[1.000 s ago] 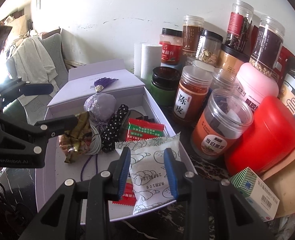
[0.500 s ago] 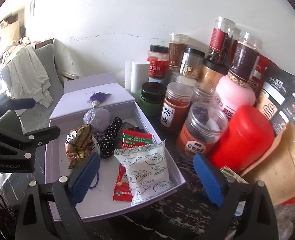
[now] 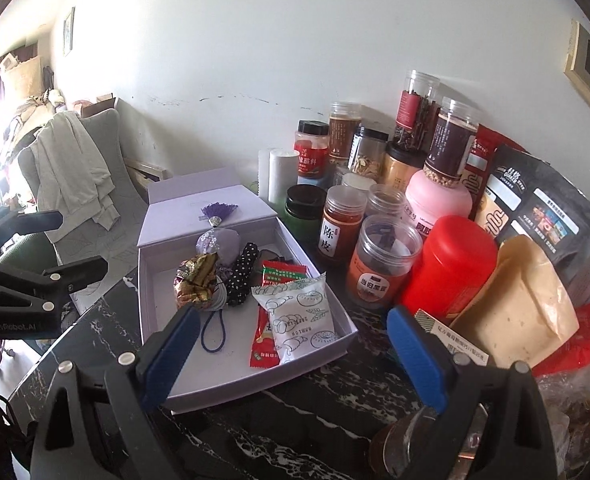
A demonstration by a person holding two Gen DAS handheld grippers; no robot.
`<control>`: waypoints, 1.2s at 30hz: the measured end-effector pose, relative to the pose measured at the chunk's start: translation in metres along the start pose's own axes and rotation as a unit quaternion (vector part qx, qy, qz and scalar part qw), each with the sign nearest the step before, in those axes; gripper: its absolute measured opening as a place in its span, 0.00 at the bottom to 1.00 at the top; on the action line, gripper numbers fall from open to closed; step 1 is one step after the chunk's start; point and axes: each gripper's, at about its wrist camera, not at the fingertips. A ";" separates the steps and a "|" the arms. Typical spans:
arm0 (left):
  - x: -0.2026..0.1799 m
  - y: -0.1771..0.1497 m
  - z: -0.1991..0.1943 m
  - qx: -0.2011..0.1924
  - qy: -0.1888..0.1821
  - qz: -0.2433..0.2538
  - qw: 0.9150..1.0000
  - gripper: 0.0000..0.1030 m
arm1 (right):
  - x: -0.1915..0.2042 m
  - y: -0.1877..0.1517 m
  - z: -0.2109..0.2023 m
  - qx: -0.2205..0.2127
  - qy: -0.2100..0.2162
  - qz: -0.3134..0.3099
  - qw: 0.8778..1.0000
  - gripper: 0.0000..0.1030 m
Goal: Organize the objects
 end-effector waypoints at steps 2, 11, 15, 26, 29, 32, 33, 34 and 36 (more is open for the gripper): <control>0.001 -0.002 -0.016 -0.001 -0.001 -0.009 1.000 0.90 | 0.004 0.000 -0.014 -0.007 0.000 -0.002 1.000 0.92; -0.005 -0.010 -0.077 -0.018 0.011 -0.014 1.000 0.90 | 0.010 -0.007 -0.069 -0.024 -0.004 0.001 1.000 0.92; -0.010 -0.017 -0.100 -0.024 0.021 -0.009 0.999 0.90 | 0.012 -0.012 -0.087 -0.030 -0.009 0.001 1.000 0.92; -0.028 -0.047 -0.148 -0.030 0.026 -0.005 0.999 0.90 | 0.021 -0.035 -0.124 -0.036 -0.007 -0.003 0.999 0.92; -0.032 -0.058 -0.159 -0.030 0.030 -0.008 0.999 0.90 | 0.024 -0.042 -0.131 -0.037 -0.007 0.000 0.999 0.92; -0.034 -0.068 -0.166 -0.030 0.035 -0.008 0.999 0.90 | 0.027 -0.051 -0.137 -0.037 -0.005 0.005 0.999 0.92; -0.035 -0.071 -0.167 -0.029 0.037 -0.008 0.999 0.90 | 0.027 -0.053 -0.139 -0.036 -0.004 0.005 0.999 0.92; -0.036 -0.076 -0.169 -0.028 0.041 -0.007 0.999 0.90 | 0.028 -0.057 -0.140 -0.035 -0.003 0.006 0.999 0.92; -0.036 -0.082 -0.170 -0.023 0.042 -0.008 0.999 0.90 | 0.031 -0.064 -0.141 -0.030 -0.004 0.006 1.000 0.92</control>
Point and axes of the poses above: each gripper's, at about its wrist camera, not at the fingertips, and z roughly the way its jaws point, x to its left, y to its top, and after that the axes turned 7 degrees about -x, right-handed
